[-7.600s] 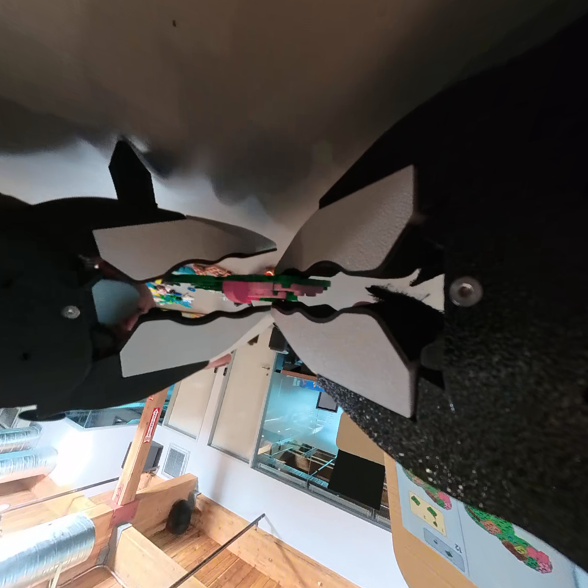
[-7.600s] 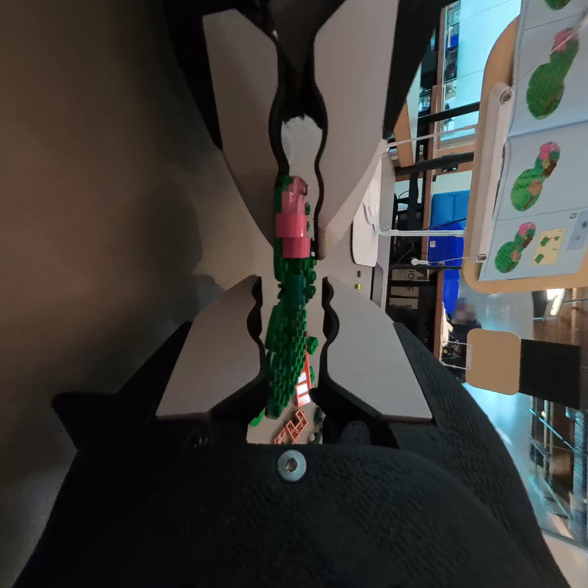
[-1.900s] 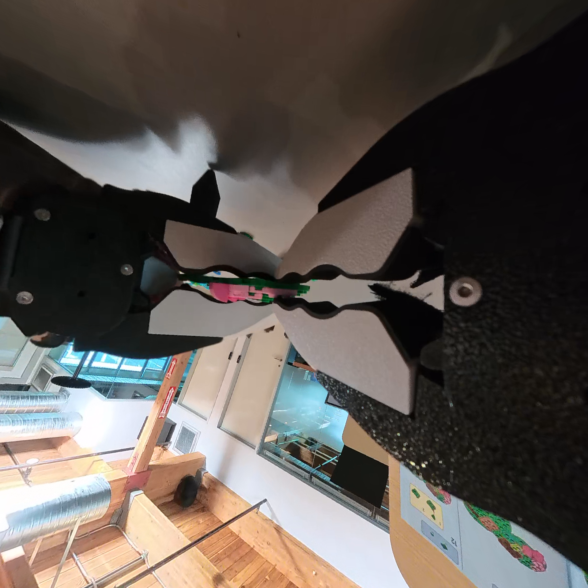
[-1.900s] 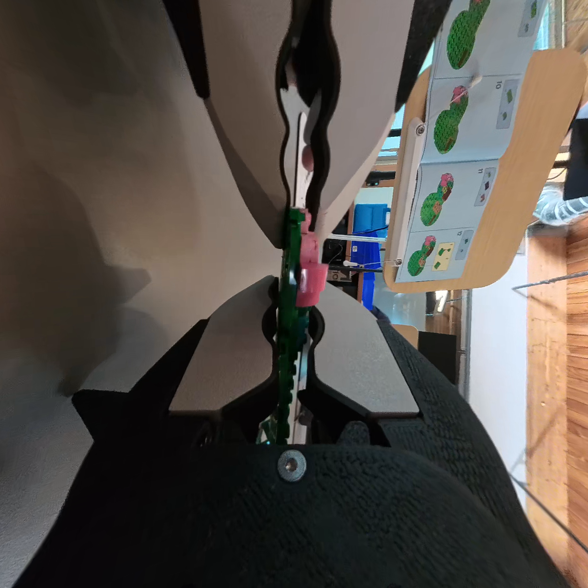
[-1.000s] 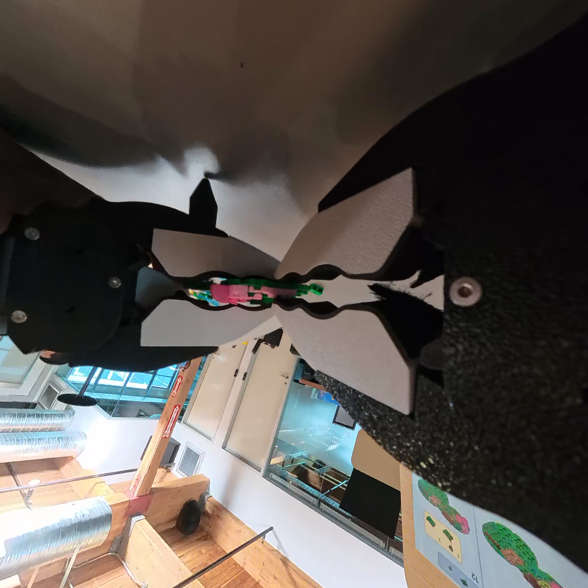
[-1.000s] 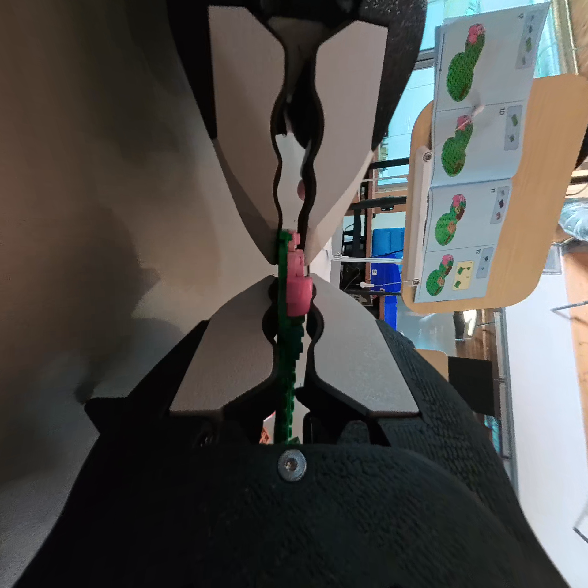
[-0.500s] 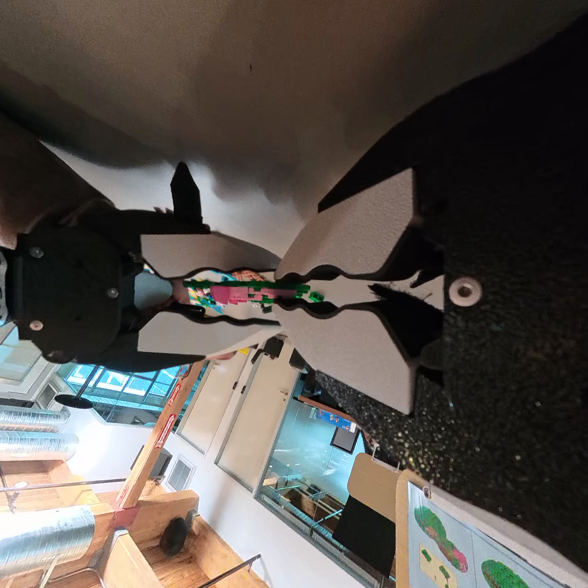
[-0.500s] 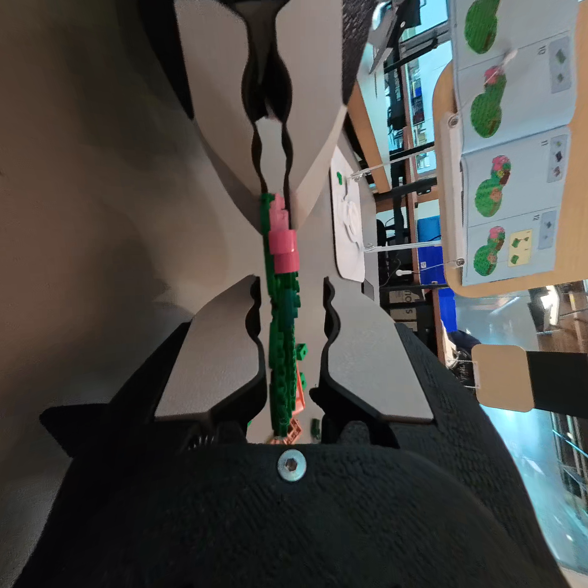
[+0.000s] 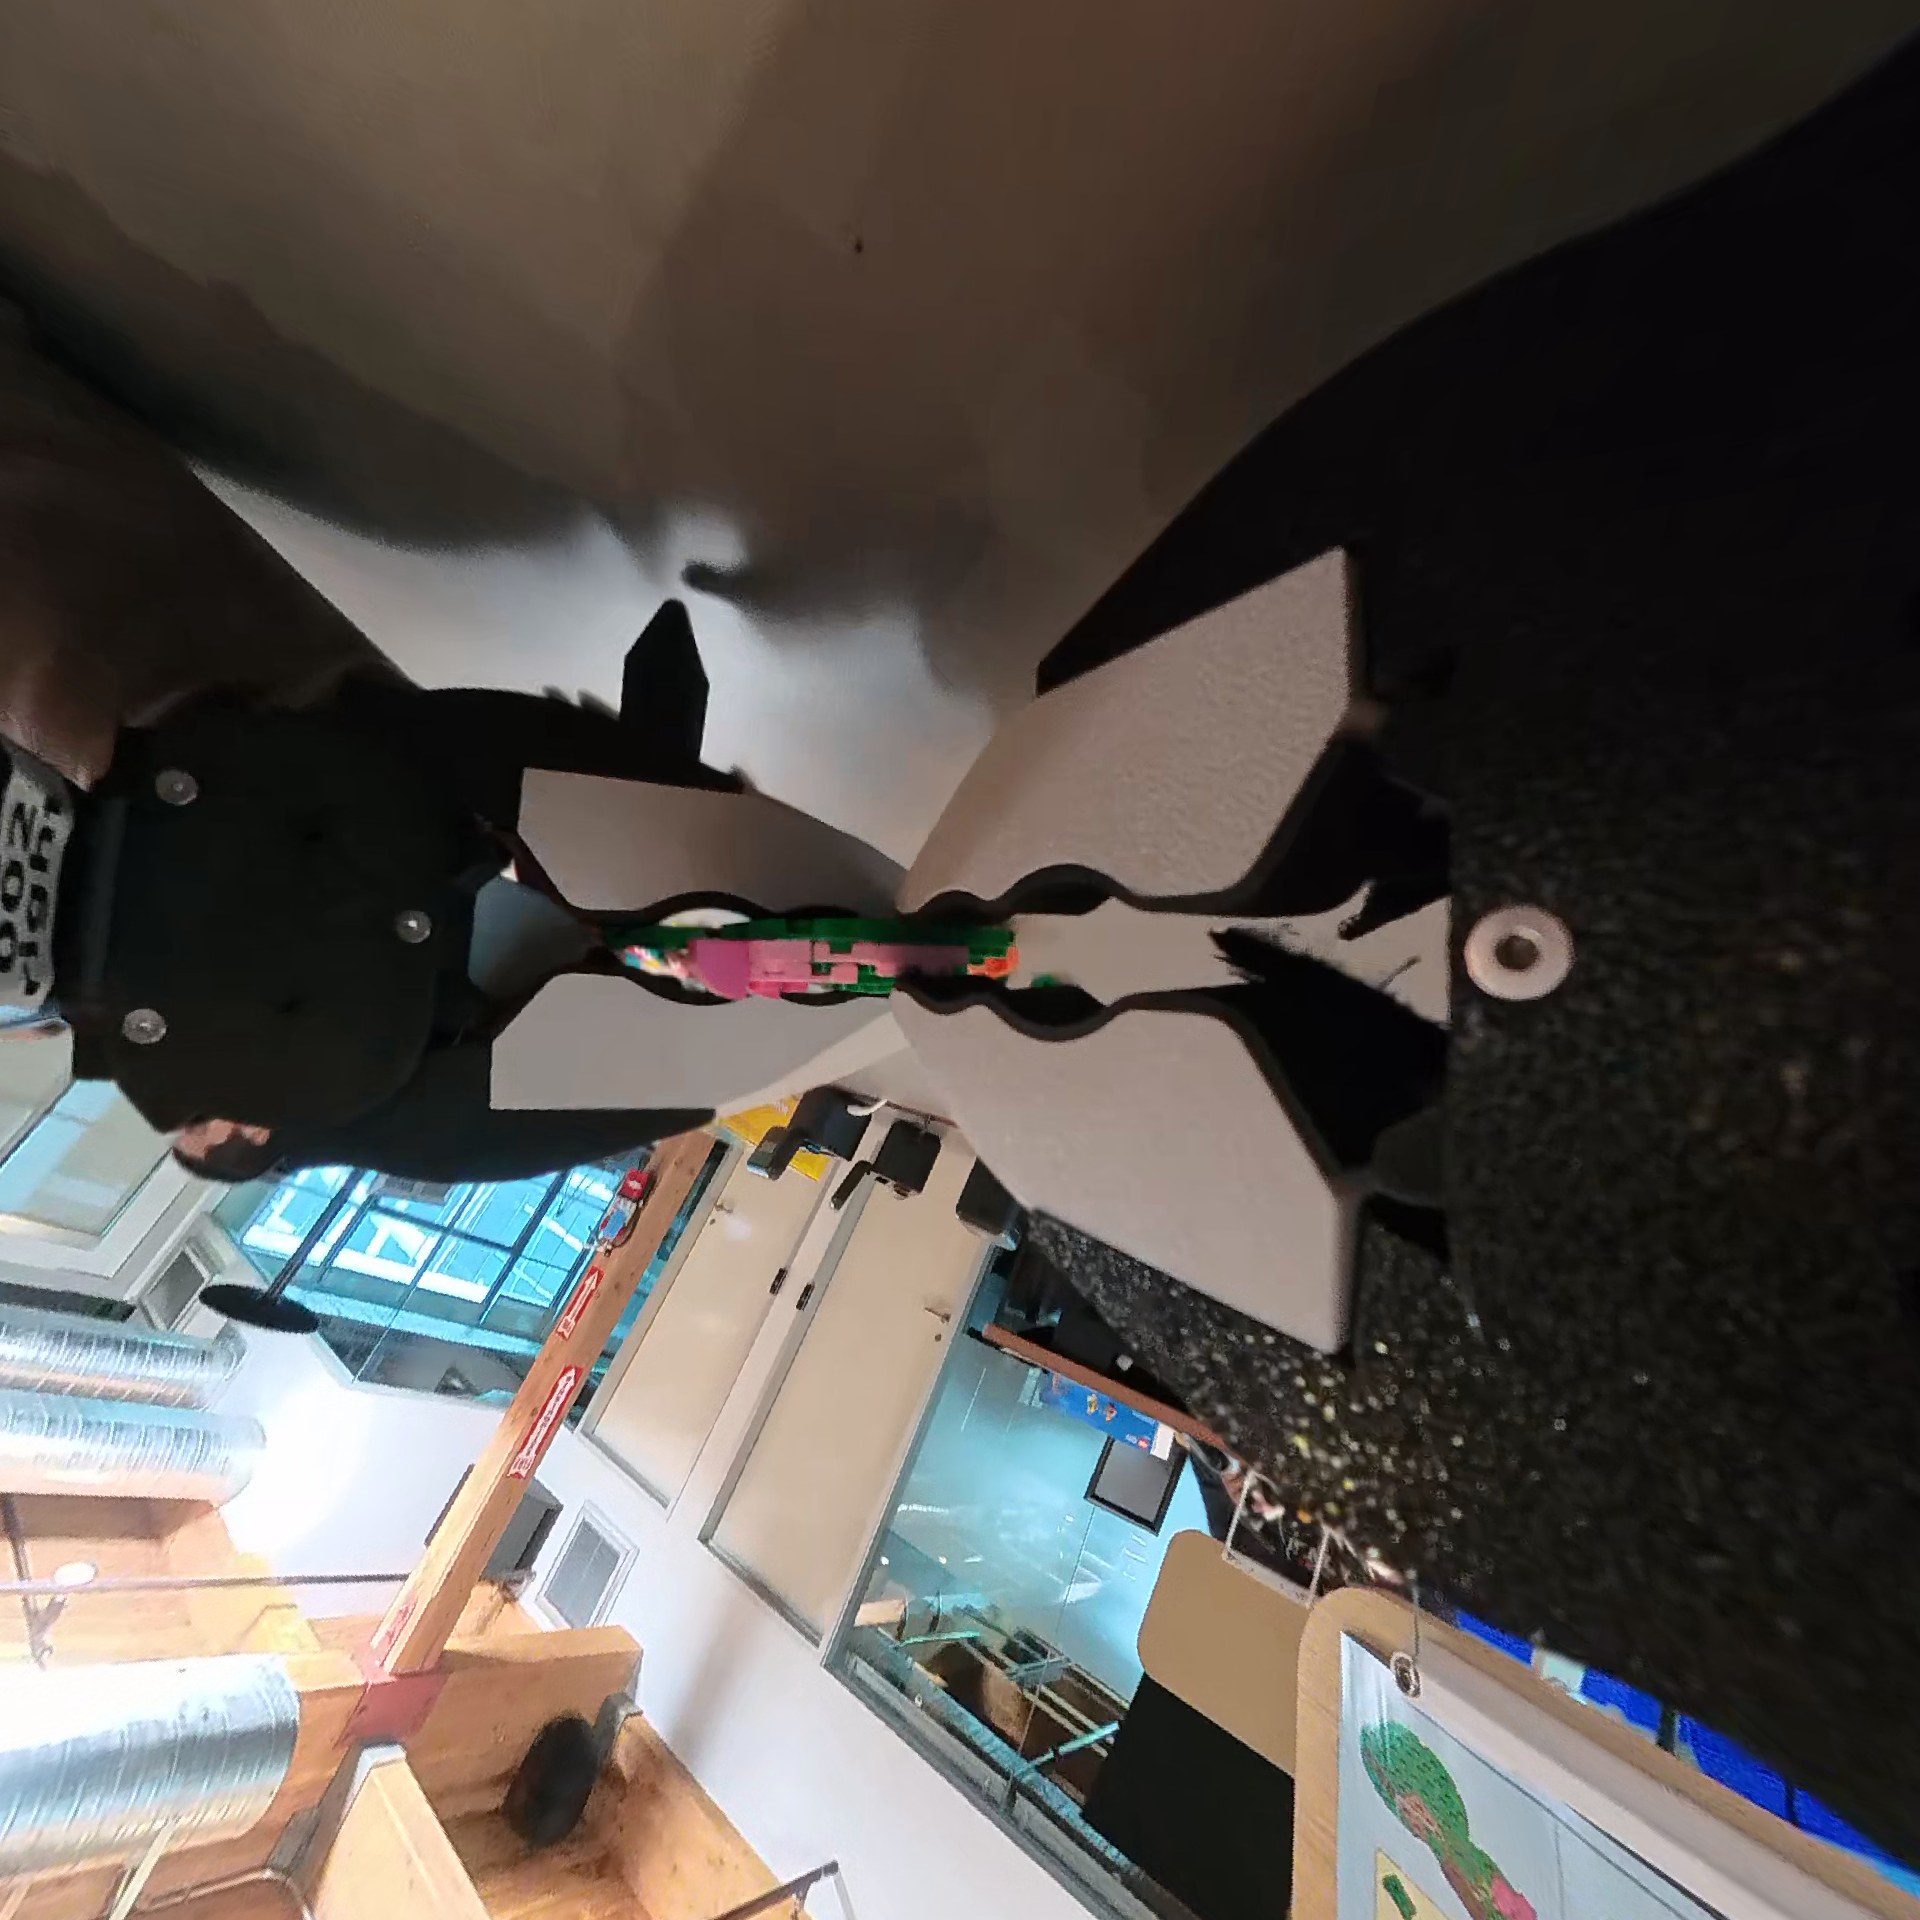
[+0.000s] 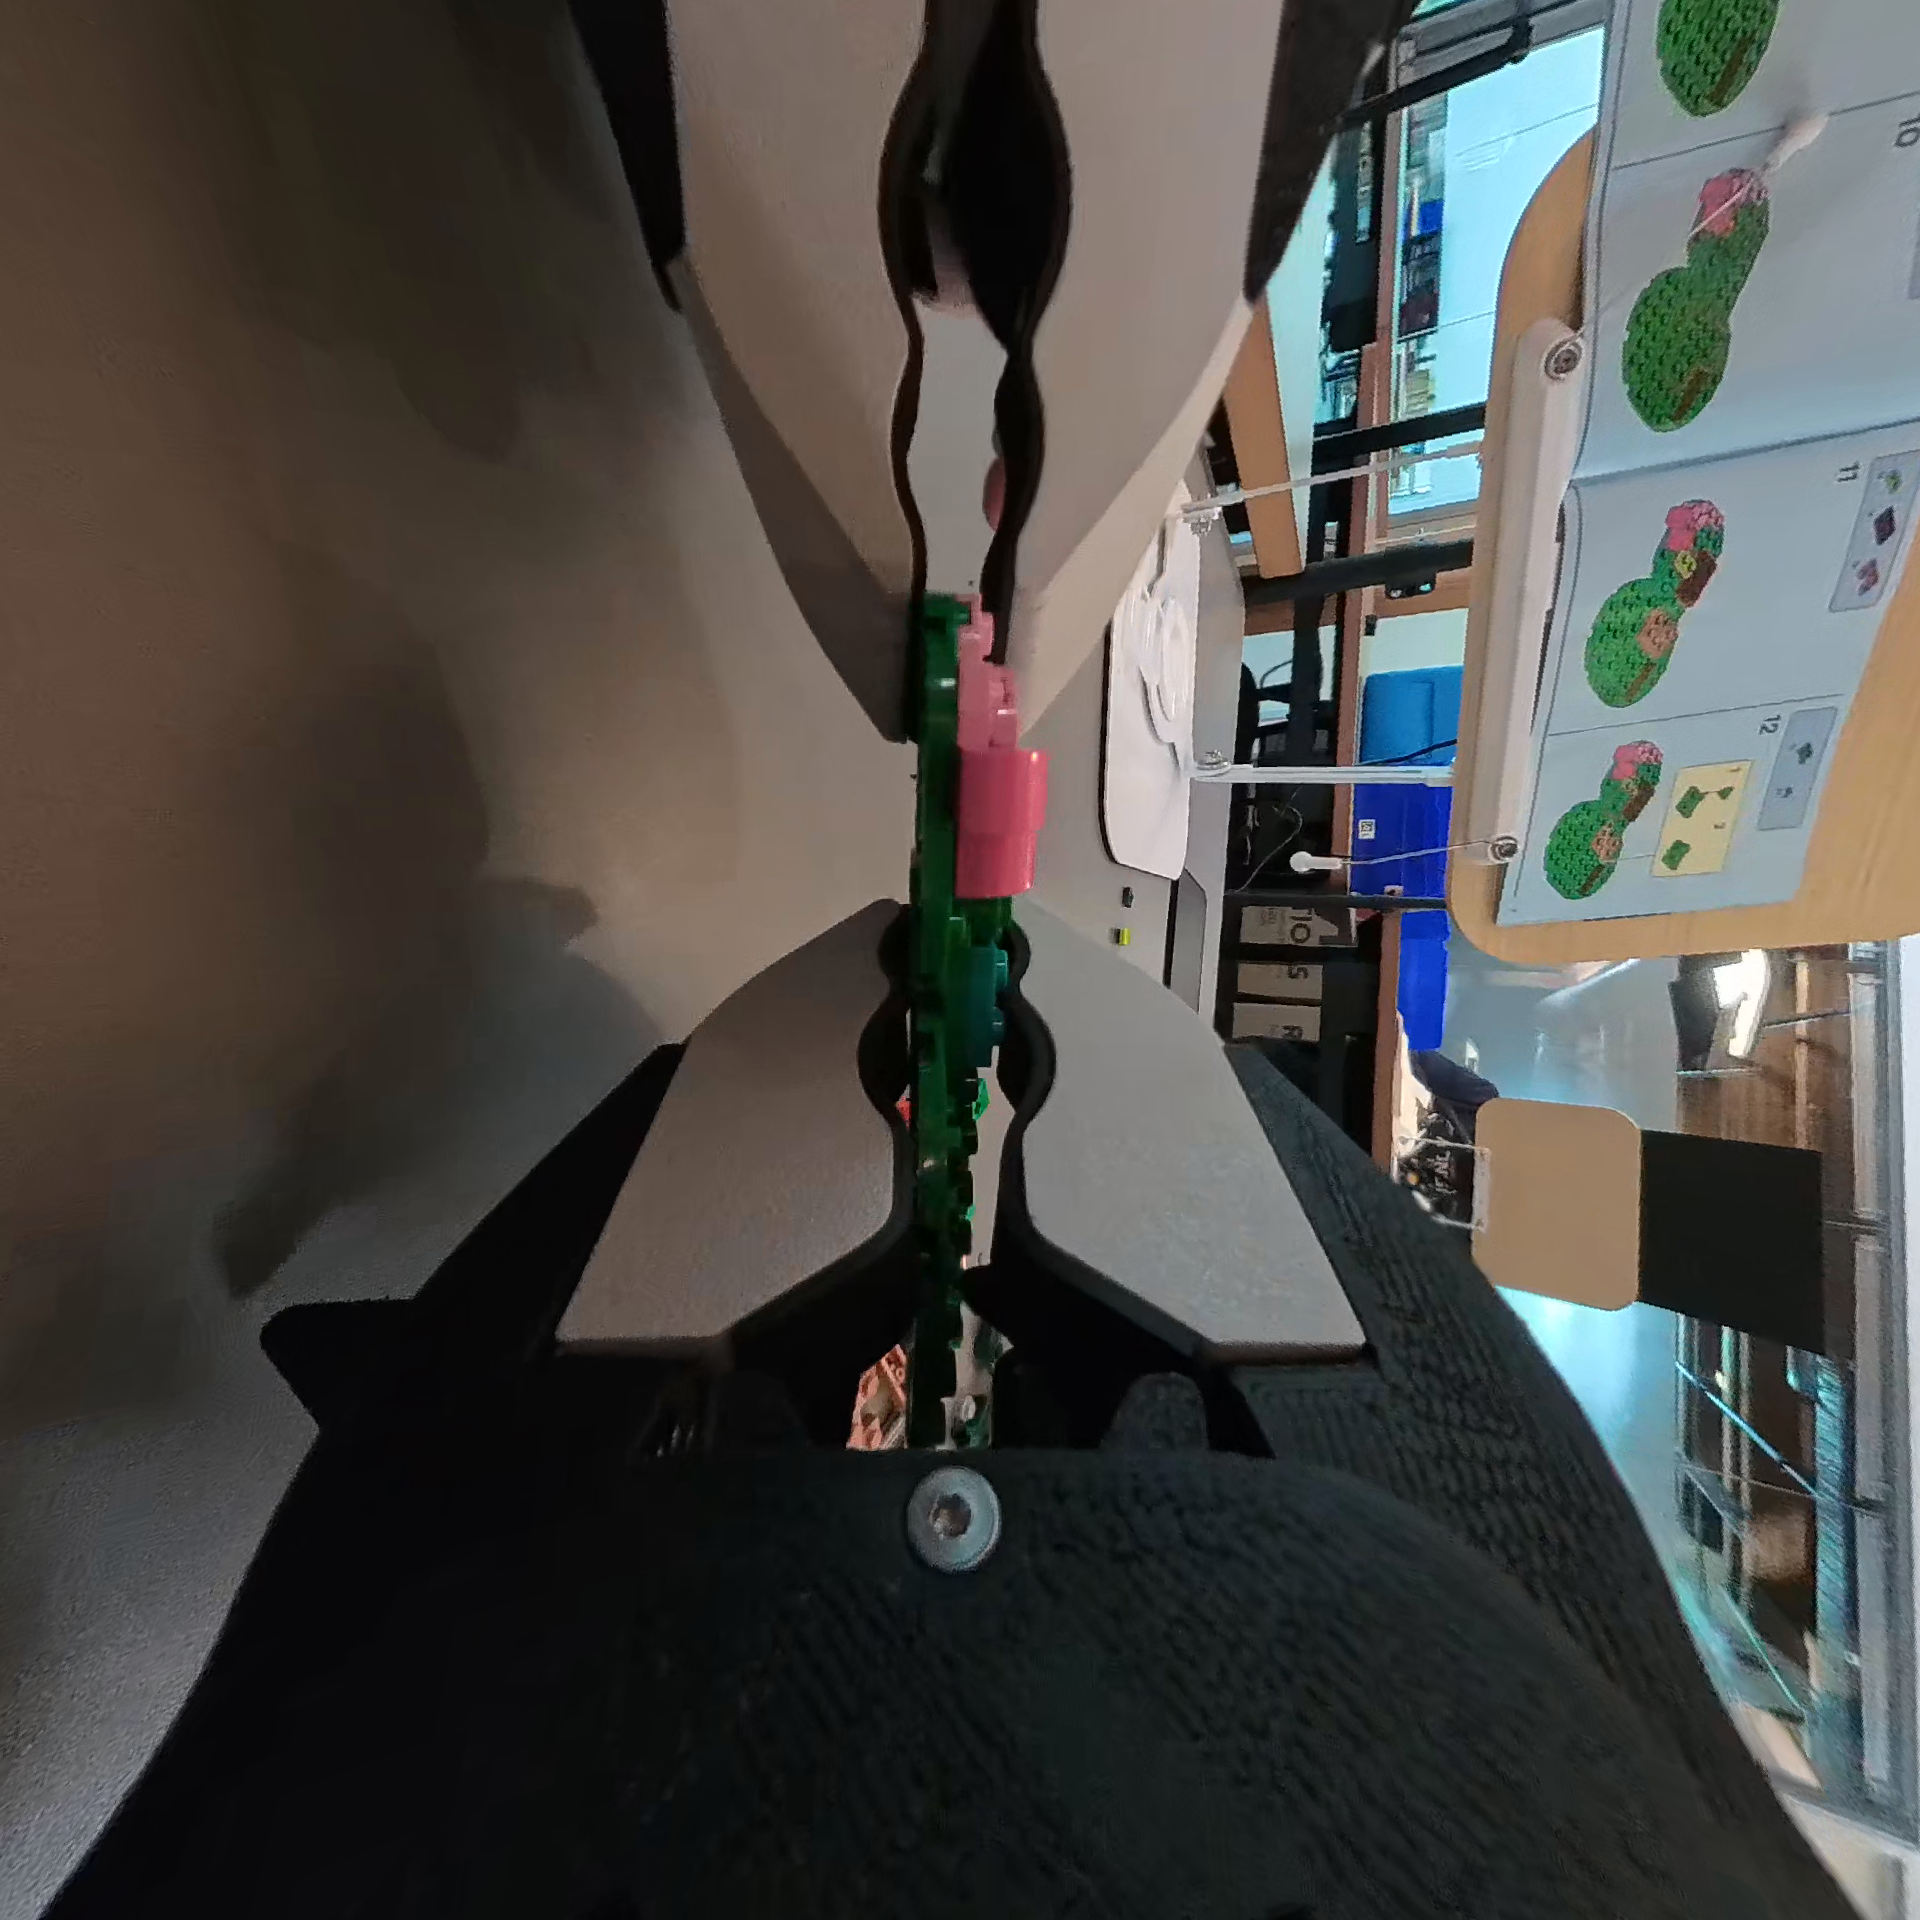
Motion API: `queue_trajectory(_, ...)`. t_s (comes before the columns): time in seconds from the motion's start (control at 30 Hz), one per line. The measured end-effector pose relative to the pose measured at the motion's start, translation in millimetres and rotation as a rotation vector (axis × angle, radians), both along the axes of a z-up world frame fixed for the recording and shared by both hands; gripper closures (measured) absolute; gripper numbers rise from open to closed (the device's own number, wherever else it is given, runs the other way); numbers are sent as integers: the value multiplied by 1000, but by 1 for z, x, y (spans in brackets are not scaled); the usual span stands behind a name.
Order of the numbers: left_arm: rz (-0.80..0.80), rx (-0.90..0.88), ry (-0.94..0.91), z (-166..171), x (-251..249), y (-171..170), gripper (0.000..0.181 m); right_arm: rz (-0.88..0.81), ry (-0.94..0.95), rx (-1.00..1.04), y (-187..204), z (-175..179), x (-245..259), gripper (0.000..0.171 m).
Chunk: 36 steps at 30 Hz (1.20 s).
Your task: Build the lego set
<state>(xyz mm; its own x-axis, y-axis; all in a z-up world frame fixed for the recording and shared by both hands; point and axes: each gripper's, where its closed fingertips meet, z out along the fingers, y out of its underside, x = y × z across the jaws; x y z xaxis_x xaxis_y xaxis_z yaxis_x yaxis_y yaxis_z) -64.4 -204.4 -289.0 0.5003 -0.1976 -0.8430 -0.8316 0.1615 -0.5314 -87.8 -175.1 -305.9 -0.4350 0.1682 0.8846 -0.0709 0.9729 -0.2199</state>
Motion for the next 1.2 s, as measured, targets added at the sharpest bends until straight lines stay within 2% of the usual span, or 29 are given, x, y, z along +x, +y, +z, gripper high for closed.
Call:
queue_trajectory(0.03,11,14,-6,1,-1,1,173,-6,1,-4,1,1,-1,160)
queue_trajectory(0.1,62,46,-17,5,-6,5,159,0,-14,-24,1,0,0,160)
queue_trajectory(0.13,74,33,-13,3,-7,7,157,9,-26,-44,-1,-1,1,160)
queue_trajectory(0.5,9,45,49,-1,8,3,167,117,-100,-185,-25,0,11,159)
queue_trajectory(0.97,10,-60,40,-8,8,4,170,88,-106,-125,-23,-5,11,160)
queue_trajectory(1.1,14,-58,23,-6,7,4,170,83,-113,-161,-24,-4,10,160)
queue_trajectory(1.17,29,-63,-4,-5,4,6,170,75,-108,-196,-23,-3,8,159)
queue_trajectory(1.2,50,-59,3,-5,1,7,170,76,-100,-199,-24,-3,8,152)
